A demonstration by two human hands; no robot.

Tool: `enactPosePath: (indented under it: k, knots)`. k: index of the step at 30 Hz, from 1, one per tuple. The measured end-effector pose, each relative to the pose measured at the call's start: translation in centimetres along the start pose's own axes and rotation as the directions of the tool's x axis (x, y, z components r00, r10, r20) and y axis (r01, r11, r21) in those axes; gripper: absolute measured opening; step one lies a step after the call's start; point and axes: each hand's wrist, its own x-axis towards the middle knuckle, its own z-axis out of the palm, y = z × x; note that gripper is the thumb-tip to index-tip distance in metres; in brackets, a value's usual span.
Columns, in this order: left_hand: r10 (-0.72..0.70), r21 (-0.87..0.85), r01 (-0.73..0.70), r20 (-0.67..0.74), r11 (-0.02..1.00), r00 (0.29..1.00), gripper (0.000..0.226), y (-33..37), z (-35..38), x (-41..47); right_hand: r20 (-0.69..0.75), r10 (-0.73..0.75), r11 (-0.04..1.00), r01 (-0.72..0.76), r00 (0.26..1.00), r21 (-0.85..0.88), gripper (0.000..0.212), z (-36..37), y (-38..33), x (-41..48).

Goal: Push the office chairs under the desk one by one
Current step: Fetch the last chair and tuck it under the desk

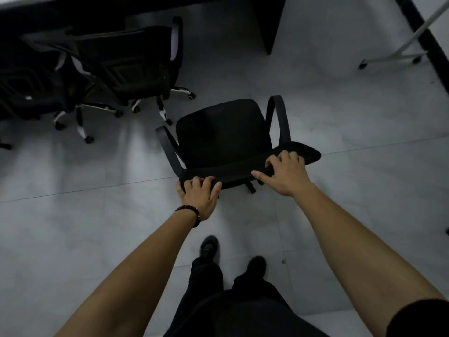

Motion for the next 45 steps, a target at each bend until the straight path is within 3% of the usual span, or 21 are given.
enactPosePath:
  k: [5,13,16,25,34,40,45]
  knots:
    - [0.104,0.068,-0.102,-0.023,0.992,0.994,0.05,-2.8,-1.7,2.7,0.018,0.07,0.991,-0.071,0.997,0.113,0.078,1.4,-1.2,0.9]
    - [0.299,0.168,-0.294,-0.004,0.941,0.954,0.055,-6.2,-8.6,12.6,0.013,0.185,0.972,-0.185,0.983,0.144,0.091,0.8,-5.5,4.6]
    - [0.323,0.193,-0.322,0.027,0.927,0.946,0.06,-5.7,-10.6,15.7,-0.008,0.248,0.955,-0.243,0.969,0.171,0.09,-0.1,-6.3,6.3]
    - [0.383,0.216,-0.38,0.033,0.899,0.923,0.059,-1.0,-13.0,21.8,0.114,0.302,0.932,-0.319,0.946,0.175,0.084,-4.0,-2.0,12.2]
    - [0.343,0.174,-0.329,-0.051,0.928,0.938,0.056,8.2,-16.3,32.3,0.059,0.203,0.972,-0.209,0.977,0.111,0.085,-9.9,8.4,24.1]
    - [0.23,0.108,-0.22,-0.088,0.97,0.969,0.052,16.0,-19.0,39.4,0.096,0.044,0.999,-0.043,0.994,-0.004,0.086,-16.8,16.8,35.9]
    - [0.135,0.088,-0.126,-0.109,0.988,0.985,0.055,19.2,-21.5,44.4,0.111,-0.046,0.998,0.05,0.993,-0.032,0.085,-20.6,19.4,43.5]
